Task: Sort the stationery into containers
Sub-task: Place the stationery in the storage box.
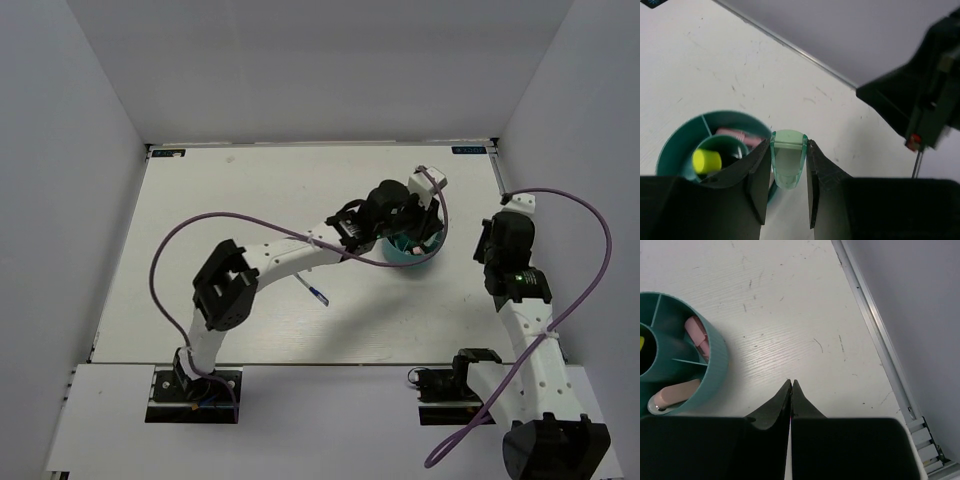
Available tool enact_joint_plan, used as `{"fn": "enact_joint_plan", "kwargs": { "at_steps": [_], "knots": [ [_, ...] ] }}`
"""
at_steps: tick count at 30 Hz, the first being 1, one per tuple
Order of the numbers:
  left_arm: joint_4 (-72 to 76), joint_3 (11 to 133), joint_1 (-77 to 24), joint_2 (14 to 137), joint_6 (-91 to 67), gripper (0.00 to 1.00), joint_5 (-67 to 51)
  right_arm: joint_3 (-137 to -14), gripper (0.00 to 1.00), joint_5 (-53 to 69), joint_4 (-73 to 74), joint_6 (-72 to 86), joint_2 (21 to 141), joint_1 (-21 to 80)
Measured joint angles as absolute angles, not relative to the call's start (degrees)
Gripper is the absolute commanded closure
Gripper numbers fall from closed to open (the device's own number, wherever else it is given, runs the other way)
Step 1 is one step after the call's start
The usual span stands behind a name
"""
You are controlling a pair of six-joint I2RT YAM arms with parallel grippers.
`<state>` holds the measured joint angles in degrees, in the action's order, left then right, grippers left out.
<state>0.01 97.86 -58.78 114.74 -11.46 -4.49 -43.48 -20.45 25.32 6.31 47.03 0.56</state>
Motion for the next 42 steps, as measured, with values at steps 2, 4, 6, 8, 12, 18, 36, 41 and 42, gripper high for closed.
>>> {"fn": "enact_joint_plan", "kwargs": {
  "at_steps": [2,4,6,8,12,18,36,41,42],
  "knots": [
    [3.22,100.36,-58.46,118.63,-13.02,1.00,-5.08,-43.20,1.00,-21.15,25.12,6.48,46.76,-0.10],
    [5.89,102.56,-58.02,121.84,-14.61,1.00,-5.41,-43.16,1.00,-21.80,25.06,6.55,46.68,-0.64],
    [7.73,104.88,-57.52,124.73,-16.19,1.00,-5.48,-43.03,1.00,-22.22,24.82,6.57,46.59,-0.78],
    [9.02,108.07,-57.21,127.68,-17.43,0.99,-5.48,-42.70,1.00,-22.39,24.47,6.57,46.54,-0.75],
    [9.56,113.71,-56.38,132.00,-18.79,0.97,-5.39,-42.26,1.00,-22.57,24.18,6.52,46.54,-0.75],
    [9.63,116.86,-54.96,135.24,-20.08,0.94,-5.13,-42.26,1.00,-22.81,23.83,6.52,46.54,-0.75],
    [7.60,114.39,-52.99,135.74,-20.60,0.66,-5.02,-42.24,1.00,-22.87,23.79,6.52,46.61,-0.75],
    [6.59,114.52,-53.01,135.76,-20.71,0.37,-5.02,-42.19,1.00,-22.94,23.70,6.50,46.61,-0.75],
    [6.39,114.63,-53.04,135.76,-20.62,0.35,-5.02,-42.19,1.00,-22.96,23.66,6.48,46.61,-0.75]
  ]
}}
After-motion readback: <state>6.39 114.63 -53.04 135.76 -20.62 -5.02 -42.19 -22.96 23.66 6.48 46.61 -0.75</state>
